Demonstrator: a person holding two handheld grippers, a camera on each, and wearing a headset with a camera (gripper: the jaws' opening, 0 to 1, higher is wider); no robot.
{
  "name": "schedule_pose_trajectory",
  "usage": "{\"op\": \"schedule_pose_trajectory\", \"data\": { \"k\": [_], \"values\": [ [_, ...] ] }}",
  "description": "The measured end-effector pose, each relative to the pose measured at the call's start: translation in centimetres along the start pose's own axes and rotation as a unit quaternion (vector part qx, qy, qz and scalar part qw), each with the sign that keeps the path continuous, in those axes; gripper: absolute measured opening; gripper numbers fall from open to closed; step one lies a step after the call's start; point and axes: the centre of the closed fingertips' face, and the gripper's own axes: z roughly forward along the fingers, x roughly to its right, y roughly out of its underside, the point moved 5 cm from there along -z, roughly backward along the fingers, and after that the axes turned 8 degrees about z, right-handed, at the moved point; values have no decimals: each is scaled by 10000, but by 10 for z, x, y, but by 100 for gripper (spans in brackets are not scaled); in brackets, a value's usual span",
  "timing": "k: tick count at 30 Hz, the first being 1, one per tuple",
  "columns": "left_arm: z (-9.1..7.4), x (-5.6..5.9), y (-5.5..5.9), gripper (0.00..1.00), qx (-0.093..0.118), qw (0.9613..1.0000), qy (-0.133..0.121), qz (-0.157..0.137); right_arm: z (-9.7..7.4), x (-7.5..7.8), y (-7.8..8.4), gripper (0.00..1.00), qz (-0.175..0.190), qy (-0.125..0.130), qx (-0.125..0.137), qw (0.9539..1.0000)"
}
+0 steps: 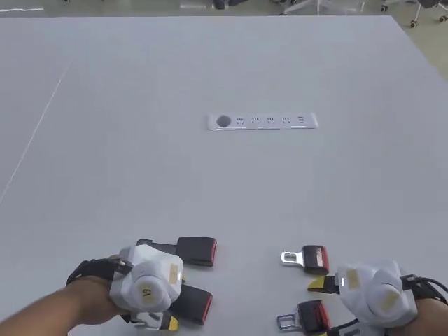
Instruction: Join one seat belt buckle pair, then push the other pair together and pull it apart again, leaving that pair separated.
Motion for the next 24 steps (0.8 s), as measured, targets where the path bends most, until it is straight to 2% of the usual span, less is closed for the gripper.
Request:
{"op": "schedule_pose_trajectory", "data": {
  "k": [1, 3, 4, 5, 6, 7, 9, 13, 17, 24],
  "values": [
    [0, -2, 0, 38, -3, 10000, -55, 4, 0, 1, 0, 51, 19, -3, -2, 10000],
    [0, -1, 0, 38, -21, 10000, -35, -76, 0, -1, 0, 40, 25, -63, -31, 10000],
    [0, 0, 0, 37, -6, 9998, -87, -189, 1, 1, -1, 40, -65, 63, 10, 10000],
    [0, 0, 0, 37, 29, 9997, -116, -215, 1, -2, 0, 39, 35, 10, -3, 10000],
    [0, 0, 0, 37, 59, 9995, -182, -231, 2, -1, 0, 39, 254, 85, 84, 9996],
    [0, 0, 0, 36, 61, 9995, -203, -245, 1, -1, -1, 39, 309, 118, 118, 9994],
    [0, 0, 2, 36, 35, 9986, -291, -450, 2, -1, -1, 38, 574, 294, 219, 9977],
    [1, -1, 0, 35, -77, 9981, -311, -526, 5, -5, -2, 38, 862, 609, 306, 9939],
    [1, -1, -1, 35, -152, 9984, -271, -468, 4, -5, -3, 38, 919, 650, 316, 9931],
    [0, -1, -4, 35, -306, 9983, -210, -446, 7, -3, -8, 37, 673, 491, 110, 9965]
  ]
}}
